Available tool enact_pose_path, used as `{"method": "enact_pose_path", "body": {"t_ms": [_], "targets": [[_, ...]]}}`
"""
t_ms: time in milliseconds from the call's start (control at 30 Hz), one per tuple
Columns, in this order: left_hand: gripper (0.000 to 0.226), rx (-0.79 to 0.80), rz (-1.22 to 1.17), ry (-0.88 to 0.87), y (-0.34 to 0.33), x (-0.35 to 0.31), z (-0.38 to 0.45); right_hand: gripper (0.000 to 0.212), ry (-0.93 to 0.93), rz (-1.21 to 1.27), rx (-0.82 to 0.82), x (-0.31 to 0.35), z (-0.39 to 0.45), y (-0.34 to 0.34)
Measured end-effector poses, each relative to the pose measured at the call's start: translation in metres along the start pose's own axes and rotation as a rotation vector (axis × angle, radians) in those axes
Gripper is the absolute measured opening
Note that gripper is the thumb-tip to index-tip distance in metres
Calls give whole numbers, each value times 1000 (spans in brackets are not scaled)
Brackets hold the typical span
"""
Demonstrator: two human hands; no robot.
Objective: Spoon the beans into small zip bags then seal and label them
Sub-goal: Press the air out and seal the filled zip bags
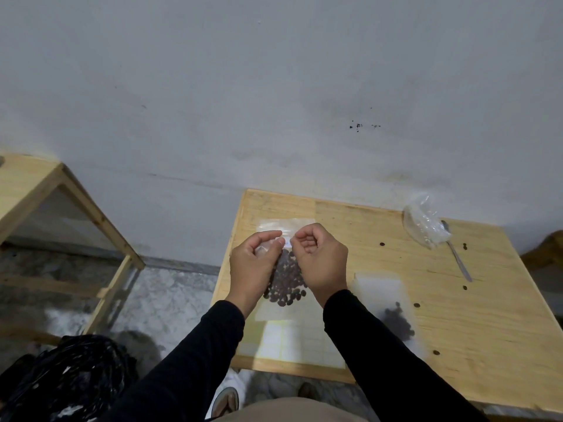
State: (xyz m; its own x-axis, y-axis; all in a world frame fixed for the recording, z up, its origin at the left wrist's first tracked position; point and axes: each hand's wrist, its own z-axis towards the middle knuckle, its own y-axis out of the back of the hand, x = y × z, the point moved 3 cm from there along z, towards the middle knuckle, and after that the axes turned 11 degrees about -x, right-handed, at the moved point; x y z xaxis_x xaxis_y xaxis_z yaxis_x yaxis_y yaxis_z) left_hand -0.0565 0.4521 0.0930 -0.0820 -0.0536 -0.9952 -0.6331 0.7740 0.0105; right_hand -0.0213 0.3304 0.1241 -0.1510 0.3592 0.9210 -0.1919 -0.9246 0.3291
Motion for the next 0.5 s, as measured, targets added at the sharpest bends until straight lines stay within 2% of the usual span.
{"method": "enact_pose_path", "body": {"t_ms": [200,367,500], "targets": [[12,38,20,-20,-3,-2,-2,8,-26,5,-25,-3,0,6],[13,35,35,-11,-3,-1,0,9,73,-93,-57,-8,-3,5],[14,16,11,34,1,-3,6,11,15,-81,-57,-12,-3,8]]}}
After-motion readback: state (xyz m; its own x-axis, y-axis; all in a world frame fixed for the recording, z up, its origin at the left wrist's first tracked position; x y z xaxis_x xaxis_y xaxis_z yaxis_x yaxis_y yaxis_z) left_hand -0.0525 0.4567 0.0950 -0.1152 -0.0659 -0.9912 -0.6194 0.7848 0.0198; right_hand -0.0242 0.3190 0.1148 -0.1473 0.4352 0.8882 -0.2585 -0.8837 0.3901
